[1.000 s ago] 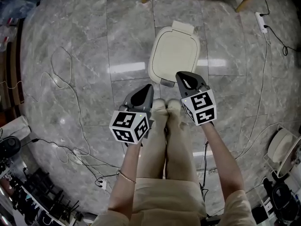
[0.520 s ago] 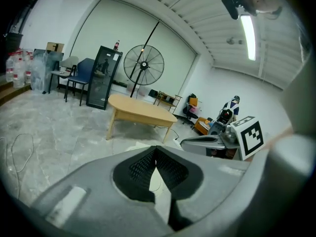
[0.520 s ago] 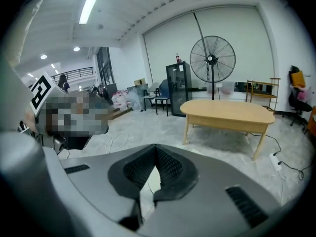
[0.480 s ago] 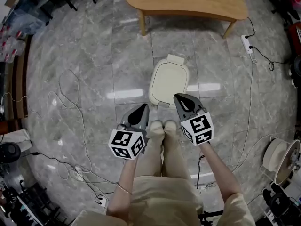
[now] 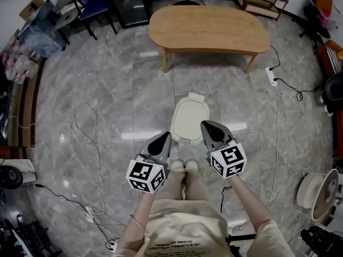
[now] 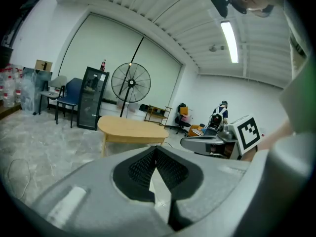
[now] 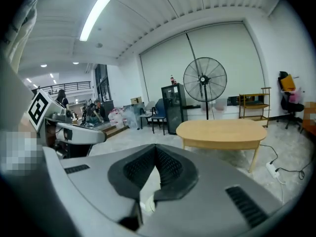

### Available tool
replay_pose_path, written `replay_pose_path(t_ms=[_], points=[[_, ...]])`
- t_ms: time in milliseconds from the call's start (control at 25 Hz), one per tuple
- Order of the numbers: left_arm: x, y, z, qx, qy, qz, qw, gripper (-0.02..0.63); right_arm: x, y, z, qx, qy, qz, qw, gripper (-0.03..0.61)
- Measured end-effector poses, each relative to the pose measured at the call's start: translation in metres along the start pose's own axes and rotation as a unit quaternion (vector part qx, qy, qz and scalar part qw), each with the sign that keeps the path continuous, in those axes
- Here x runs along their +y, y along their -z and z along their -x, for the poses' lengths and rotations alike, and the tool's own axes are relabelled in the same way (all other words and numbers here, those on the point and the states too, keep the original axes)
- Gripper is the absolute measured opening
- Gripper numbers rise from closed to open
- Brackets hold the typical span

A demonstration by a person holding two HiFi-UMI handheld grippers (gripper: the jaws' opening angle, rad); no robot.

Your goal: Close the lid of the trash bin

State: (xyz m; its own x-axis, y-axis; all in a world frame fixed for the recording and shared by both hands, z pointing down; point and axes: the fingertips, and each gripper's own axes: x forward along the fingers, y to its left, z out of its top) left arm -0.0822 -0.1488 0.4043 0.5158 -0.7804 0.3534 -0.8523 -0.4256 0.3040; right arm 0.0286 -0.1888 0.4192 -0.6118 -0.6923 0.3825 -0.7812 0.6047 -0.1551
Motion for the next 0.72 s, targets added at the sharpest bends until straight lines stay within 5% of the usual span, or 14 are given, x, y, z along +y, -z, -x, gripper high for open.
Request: replay_pose_path(t_ms=[720], points=[[-0.016, -0.117, 0.047, -0.108, -0.011, -0.106, 0.9884, 0.023, 0.006, -0.124, 0.069, -0.138, -0.010, 0.000, 0.990, 0.005]])
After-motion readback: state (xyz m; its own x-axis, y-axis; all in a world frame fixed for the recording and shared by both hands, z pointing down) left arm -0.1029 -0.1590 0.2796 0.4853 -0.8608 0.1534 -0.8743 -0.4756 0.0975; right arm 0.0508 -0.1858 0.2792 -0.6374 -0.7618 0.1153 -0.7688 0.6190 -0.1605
